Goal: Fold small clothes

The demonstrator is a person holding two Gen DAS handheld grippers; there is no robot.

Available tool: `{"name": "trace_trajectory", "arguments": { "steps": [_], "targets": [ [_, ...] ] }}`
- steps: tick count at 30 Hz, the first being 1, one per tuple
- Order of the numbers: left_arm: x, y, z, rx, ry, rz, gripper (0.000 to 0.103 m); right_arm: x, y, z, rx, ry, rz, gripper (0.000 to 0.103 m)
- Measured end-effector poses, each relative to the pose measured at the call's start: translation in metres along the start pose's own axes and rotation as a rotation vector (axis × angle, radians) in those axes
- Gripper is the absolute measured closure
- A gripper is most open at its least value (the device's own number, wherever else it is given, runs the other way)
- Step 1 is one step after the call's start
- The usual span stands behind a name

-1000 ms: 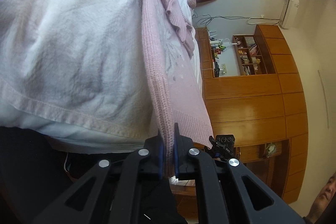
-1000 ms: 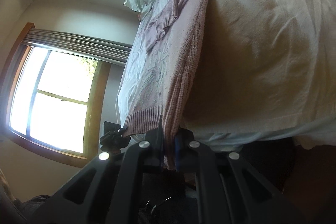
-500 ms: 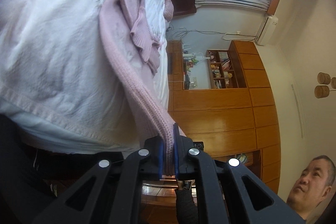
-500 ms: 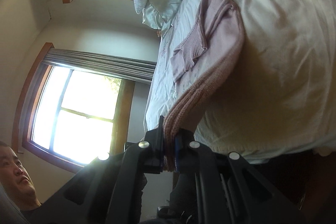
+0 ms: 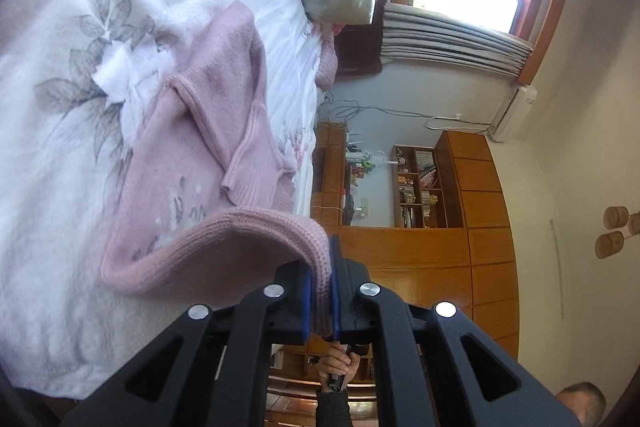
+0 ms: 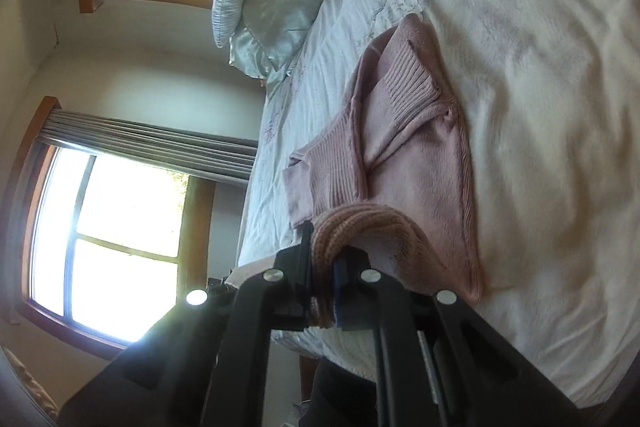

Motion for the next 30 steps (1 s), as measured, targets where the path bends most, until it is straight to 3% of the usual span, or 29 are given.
{"name": "trace_trajectory", "arguments": {
  "steps": [6, 10, 12, 14, 16, 19, 22, 30],
  "targets": [
    [0.035, 0.046, 0.053, -0.104, -0.022, 0.07, 0.096, 0.05, -0.043, 0.044, 0.07, 0.049, -0.104, 0.095],
    [0.05, 0.077, 0.075, -0.169, -0.043, 0.114, 0.093, 0.073, -0.068, 0.066, 0.114, 0.07, -0.147, 0.088],
    [0.054, 0.084, 0.082, -0.183, -0.049, 0.122, 0.088, 0.075, -0.07, 0.072, 0.117, 0.072, -0.143, 0.081],
    [0.053, 0.079, 0.084, -0.167, -0.057, 0.12, 0.07, 0.069, -0.063, 0.074, 0.09, 0.058, -0.122, 0.06],
    [0.049, 0.066, 0.085, -0.116, -0.064, 0.123, 0.056, 0.055, -0.052, 0.075, 0.042, 0.03, -0.132, 0.044],
    [0.045, 0.047, 0.083, -0.009, -0.047, 0.191, 0.05, 0.038, -0.038, 0.076, -0.027, 0.009, -0.144, 0.045],
    [0.049, 0.029, 0.083, 0.131, -0.002, 0.321, 0.038, 0.03, -0.029, 0.076, -0.123, -0.006, -0.197, 0.056],
    [0.089, 0.011, 0.092, 0.474, 0.118, 0.679, 0.036, 0.071, -0.04, 0.063, -0.334, 0.072, -0.412, 0.057]
  ]
}}
Point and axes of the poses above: each gripper's, at about its wrist camera, not at the fingertips, and x roughly the way its jaws point, y to its left, z to its top, the point moved 5 cm from there along x, roughly the way its jaws point, and after that the axes turned 2 degrees about y, right-handed, at the moved point
